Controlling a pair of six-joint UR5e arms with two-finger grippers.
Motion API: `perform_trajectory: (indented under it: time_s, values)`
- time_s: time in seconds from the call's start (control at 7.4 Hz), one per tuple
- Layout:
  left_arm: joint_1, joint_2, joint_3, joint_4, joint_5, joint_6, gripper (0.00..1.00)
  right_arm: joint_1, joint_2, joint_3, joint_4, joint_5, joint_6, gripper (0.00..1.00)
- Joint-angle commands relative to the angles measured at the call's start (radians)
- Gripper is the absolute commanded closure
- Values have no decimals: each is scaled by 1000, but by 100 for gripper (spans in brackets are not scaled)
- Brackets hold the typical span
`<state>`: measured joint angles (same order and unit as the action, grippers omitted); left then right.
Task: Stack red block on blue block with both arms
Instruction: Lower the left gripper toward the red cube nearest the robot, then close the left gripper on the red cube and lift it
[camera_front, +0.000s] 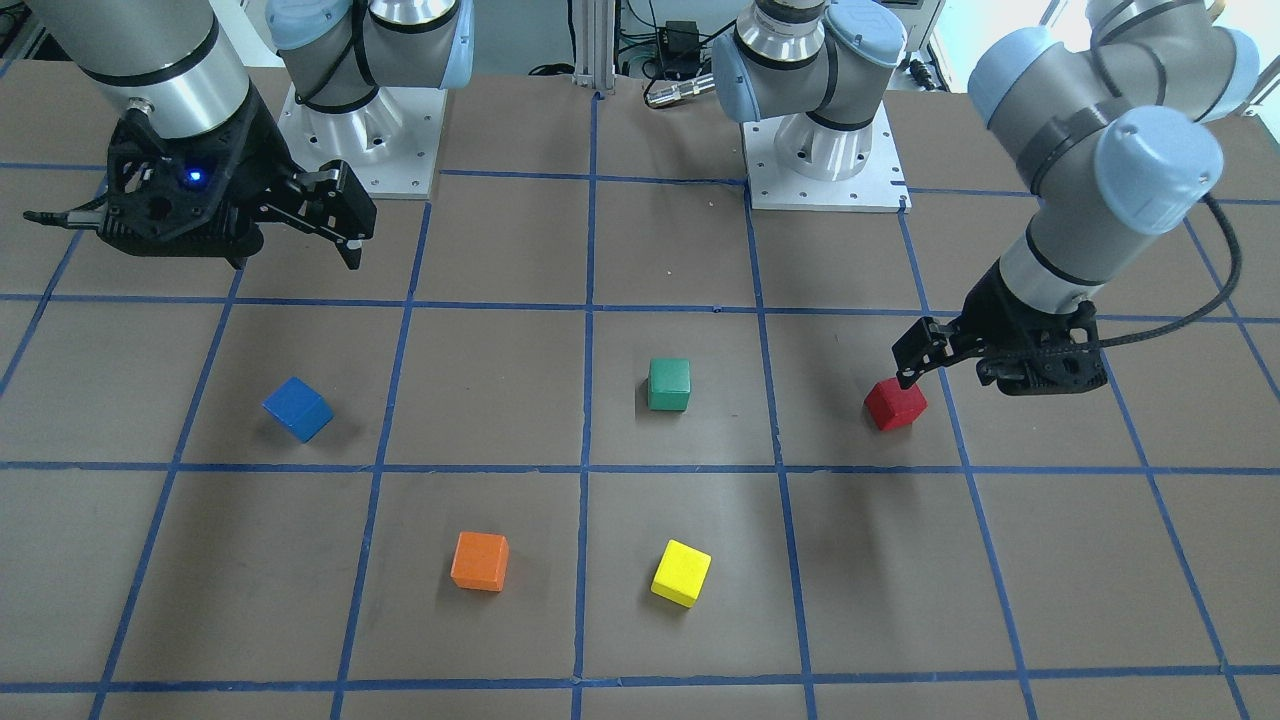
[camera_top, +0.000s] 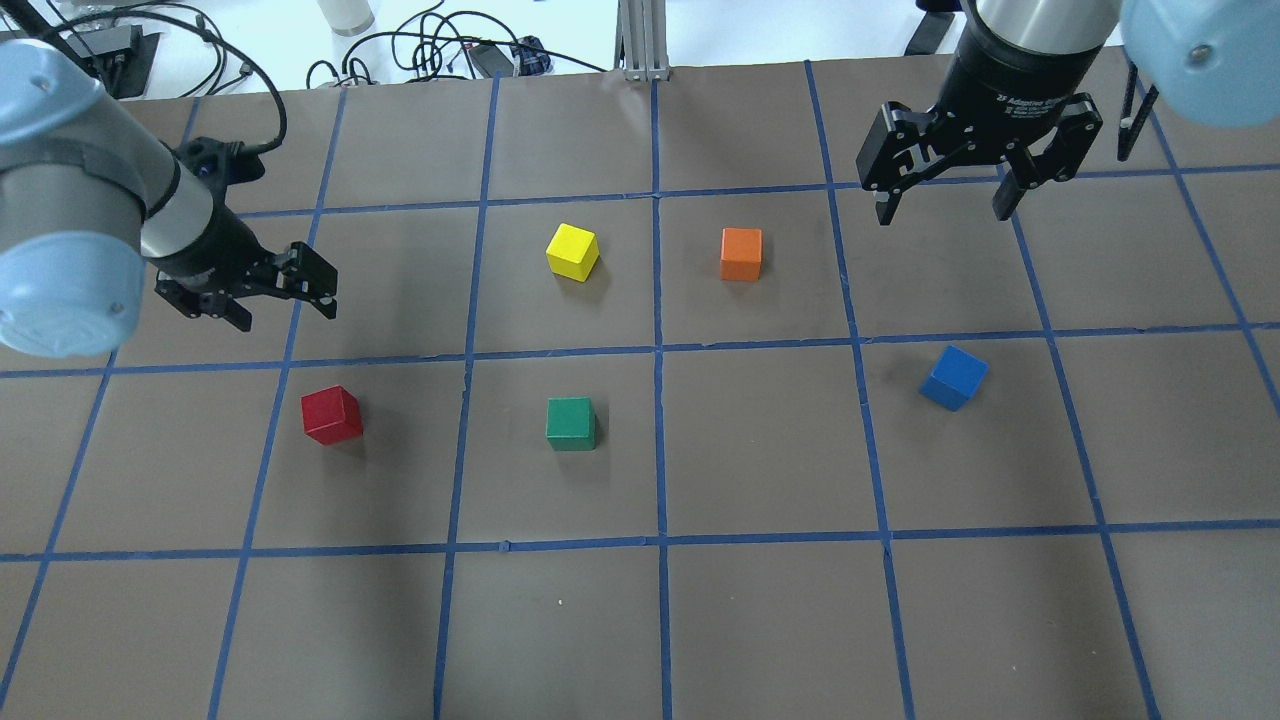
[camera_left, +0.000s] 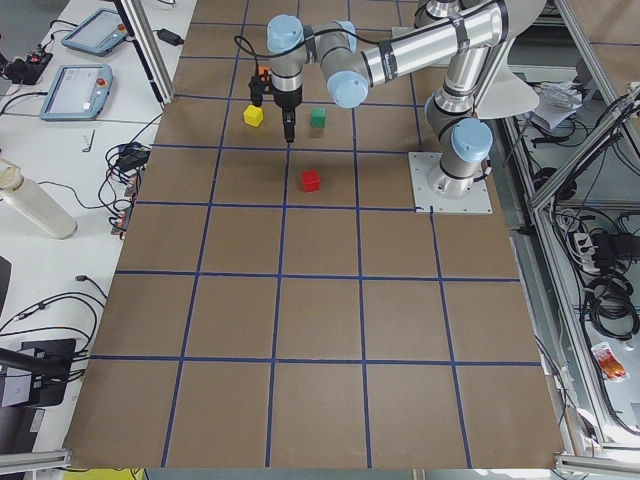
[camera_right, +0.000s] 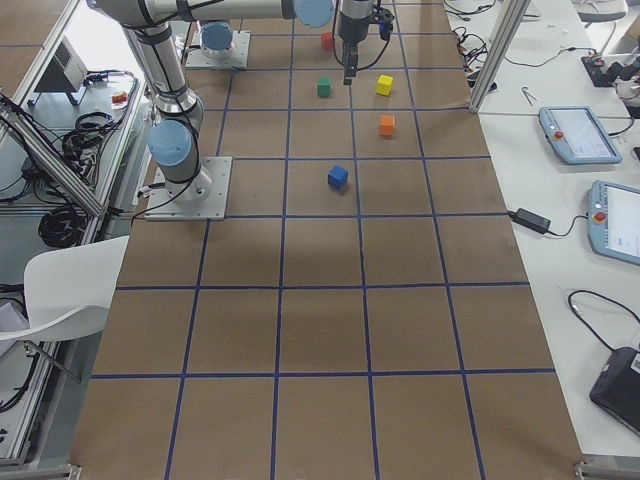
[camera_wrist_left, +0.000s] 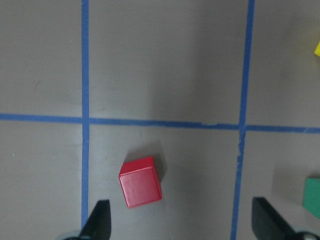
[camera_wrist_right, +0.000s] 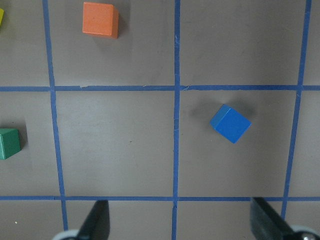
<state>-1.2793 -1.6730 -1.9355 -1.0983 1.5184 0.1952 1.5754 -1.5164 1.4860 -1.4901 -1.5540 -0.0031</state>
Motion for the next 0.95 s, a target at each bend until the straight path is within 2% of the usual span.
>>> perform_trajectory:
  time_s: [0.0,0.27,0.54,0.68,0.81]
  values:
    - [11,-63,-152,188,6,-32,0,0,1,0,-1,0,0,0]
    - [35,-91,-186,196,45,-45,0,0,-1,0,-1,0,0,0]
    - [63,-106,-270,328,43,-45,1,0,-1,0,1,0,0,0]
    - [63,-111,-293,403,43,-59,34,0,-1,0,1,0,0,0]
    - [61,-114,-292,420,46,-56,70,0,-1,0,1,0,0,0]
